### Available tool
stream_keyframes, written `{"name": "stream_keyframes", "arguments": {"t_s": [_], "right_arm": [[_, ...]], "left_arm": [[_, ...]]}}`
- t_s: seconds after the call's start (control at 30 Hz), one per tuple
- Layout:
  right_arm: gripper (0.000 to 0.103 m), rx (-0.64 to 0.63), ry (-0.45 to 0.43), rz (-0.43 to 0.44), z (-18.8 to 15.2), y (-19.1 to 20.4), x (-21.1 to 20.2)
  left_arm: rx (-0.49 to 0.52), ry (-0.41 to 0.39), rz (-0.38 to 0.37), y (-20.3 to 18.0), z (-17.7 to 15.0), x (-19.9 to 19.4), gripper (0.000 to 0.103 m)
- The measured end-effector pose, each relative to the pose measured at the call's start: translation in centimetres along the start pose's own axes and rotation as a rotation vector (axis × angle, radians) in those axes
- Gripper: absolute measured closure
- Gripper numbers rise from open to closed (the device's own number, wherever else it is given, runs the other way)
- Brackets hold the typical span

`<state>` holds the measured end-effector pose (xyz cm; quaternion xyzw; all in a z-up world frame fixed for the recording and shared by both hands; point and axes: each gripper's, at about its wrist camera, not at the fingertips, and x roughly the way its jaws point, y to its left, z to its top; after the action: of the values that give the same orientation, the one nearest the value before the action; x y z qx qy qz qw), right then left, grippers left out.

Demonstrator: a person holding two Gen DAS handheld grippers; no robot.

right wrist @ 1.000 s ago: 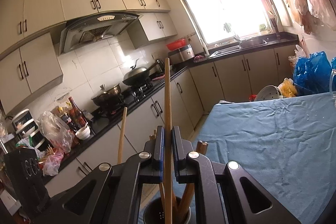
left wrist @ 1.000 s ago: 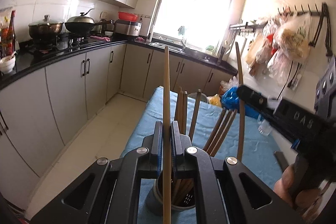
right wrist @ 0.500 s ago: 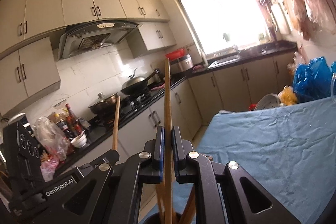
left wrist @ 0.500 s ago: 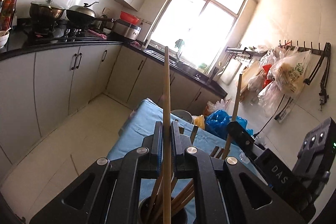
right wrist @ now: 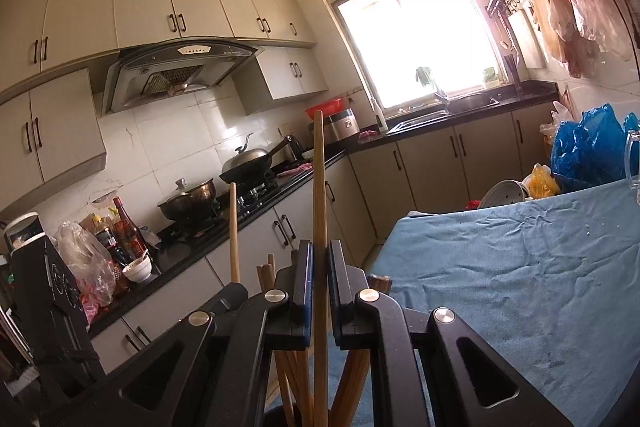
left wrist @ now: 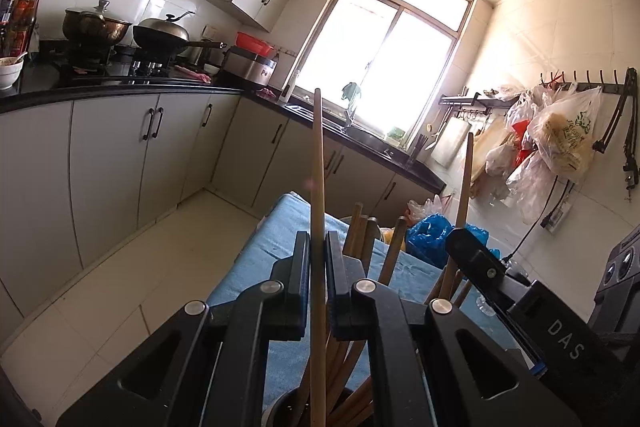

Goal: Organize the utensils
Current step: 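Lower both chopsticks into the black cup and open both tools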

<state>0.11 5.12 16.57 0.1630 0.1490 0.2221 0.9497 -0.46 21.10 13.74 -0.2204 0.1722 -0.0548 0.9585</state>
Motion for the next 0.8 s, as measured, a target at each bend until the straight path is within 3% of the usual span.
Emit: {"name": "stream_keyframes", "arguments": {"t_s": [0.8], "right_arm": [[0.095,-0.032,0.047,-0.049,-2.8,-0.3,-0.5]], "left_arm": [[0.107,-0.017,0.061,-0.3,-3.0,-1.9,0.096]]}}
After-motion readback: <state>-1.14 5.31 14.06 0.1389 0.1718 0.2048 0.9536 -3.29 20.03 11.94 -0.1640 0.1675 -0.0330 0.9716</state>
